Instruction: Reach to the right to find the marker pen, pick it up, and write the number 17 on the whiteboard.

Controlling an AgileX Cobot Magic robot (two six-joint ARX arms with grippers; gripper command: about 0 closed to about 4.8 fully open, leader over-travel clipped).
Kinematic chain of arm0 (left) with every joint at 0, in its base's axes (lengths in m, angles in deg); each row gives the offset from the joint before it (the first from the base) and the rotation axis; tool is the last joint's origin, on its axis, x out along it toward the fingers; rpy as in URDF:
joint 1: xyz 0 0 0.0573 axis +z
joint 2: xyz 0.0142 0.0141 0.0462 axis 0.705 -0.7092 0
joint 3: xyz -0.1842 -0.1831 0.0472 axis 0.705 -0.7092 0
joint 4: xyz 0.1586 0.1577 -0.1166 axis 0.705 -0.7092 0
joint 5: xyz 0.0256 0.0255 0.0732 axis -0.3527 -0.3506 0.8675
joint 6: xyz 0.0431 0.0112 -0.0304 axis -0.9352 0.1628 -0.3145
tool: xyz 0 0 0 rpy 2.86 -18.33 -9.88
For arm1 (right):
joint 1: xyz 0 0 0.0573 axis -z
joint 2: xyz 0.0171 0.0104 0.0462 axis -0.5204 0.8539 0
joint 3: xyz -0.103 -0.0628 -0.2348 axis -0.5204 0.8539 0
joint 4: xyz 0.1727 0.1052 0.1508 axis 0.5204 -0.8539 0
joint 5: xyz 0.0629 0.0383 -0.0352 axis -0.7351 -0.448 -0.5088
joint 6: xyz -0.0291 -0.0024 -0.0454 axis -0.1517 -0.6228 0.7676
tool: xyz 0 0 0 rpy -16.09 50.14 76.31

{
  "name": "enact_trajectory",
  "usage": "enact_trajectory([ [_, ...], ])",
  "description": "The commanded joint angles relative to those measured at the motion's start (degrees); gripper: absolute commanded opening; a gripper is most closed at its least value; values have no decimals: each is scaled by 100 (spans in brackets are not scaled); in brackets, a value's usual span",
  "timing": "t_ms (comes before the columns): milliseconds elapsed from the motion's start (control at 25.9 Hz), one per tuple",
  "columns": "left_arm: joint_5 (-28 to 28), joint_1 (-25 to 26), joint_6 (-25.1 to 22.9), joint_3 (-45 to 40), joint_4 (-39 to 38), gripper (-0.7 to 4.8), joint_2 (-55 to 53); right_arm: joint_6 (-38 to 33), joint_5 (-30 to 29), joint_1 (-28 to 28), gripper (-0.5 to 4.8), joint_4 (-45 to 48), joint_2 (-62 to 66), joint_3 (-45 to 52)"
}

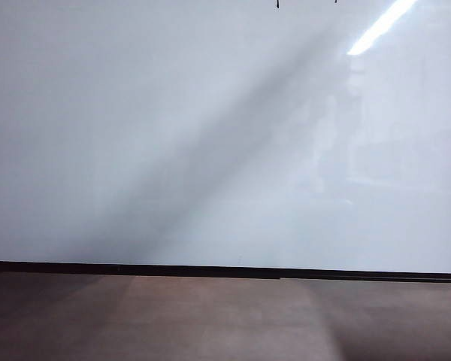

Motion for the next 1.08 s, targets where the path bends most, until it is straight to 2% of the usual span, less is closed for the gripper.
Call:
enact_trajectory([
  [39, 127, 350, -11, -470, 55, -5, 409, 66, 341, 0, -9, -389, -216, -17],
  [232, 157, 557, -11, -1276, 83, -5, 1102, 168, 352, 0, -9, -660, -498, -17],
  [542, 122, 551, -11, -1941, -518, -5, 1069, 164, 310, 7, -8, -669, -684, -22],
  [1006, 125, 549, -11, -3095, -584, -5, 1071, 144, 291, -2, -8, -1582, -699, -22],
  [1083, 125, 549, -11, -3112, -382, -5, 1071, 144, 291, -2, -8, -1580, -699, -22],
])
